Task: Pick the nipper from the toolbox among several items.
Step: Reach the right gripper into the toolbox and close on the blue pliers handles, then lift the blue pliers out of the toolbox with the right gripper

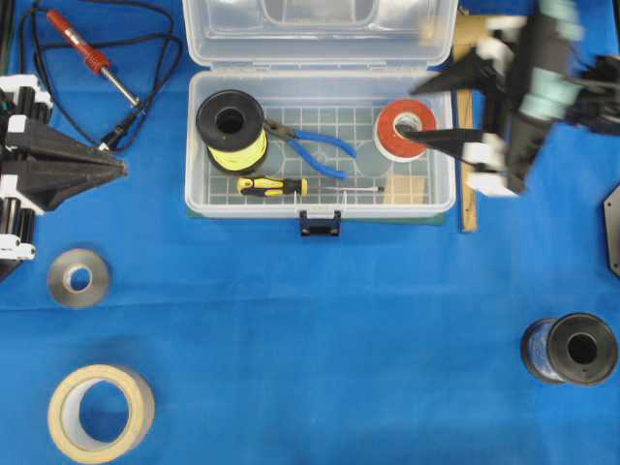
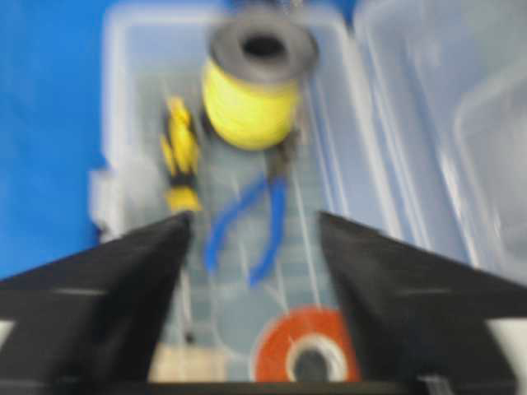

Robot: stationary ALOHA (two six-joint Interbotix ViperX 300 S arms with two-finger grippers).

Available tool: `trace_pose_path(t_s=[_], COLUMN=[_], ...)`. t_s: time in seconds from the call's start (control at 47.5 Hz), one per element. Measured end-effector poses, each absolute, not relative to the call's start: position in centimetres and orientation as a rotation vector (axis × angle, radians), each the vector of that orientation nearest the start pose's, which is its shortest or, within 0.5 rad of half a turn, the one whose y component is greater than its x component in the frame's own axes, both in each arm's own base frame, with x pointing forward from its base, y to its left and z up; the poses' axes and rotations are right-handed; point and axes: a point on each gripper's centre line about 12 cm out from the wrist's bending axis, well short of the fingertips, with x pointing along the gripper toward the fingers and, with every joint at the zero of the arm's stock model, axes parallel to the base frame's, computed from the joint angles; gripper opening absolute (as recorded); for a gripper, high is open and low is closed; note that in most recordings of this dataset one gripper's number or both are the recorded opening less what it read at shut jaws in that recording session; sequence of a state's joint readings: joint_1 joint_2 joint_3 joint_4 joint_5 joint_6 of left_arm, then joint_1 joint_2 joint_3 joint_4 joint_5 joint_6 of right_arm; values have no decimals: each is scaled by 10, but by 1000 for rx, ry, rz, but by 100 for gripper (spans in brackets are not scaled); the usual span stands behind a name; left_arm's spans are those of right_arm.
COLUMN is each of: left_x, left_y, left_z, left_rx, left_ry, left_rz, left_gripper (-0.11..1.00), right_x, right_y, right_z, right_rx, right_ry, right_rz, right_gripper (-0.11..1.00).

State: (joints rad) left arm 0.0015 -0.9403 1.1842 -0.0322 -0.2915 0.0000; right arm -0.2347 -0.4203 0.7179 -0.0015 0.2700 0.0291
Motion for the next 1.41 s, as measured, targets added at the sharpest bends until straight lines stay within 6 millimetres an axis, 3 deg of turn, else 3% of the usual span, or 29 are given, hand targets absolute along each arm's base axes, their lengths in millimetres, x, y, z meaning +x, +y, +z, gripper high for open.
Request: trace_pose_path(t_s=[0.189, 0.526, 0.737, 0.968, 1.094, 1.263, 1.41], left_x=[202, 202, 202, 202, 202, 202, 202], left_y=[1, 1, 1, 1, 1, 1, 1], left_z=[285, 285, 285, 284, 284, 283, 283], left_rx=[-31, -31, -31, -31, -30, -31, -33], left_ry=[-49, -49, -43, -37, -37, -32, -28], left_rz=[10, 10, 10, 8, 9, 10, 10], left_gripper=[0, 0, 0, 0, 0, 0, 0], right_x=[348, 404, 420, 427, 428, 431, 430], right_y=[-103, -120, -130, -132, -133, -131, -132], right_z=[244, 185, 145, 120, 112, 110, 111], right_rx=[115, 101, 117, 119, 118, 108, 111], right_ry=[784, 1005, 1081, 1105, 1113, 1111, 1108], right_rz=[-277, -252, -256, -252, -251, -240, -242], right_gripper=[75, 75, 75, 72, 57, 14, 13])
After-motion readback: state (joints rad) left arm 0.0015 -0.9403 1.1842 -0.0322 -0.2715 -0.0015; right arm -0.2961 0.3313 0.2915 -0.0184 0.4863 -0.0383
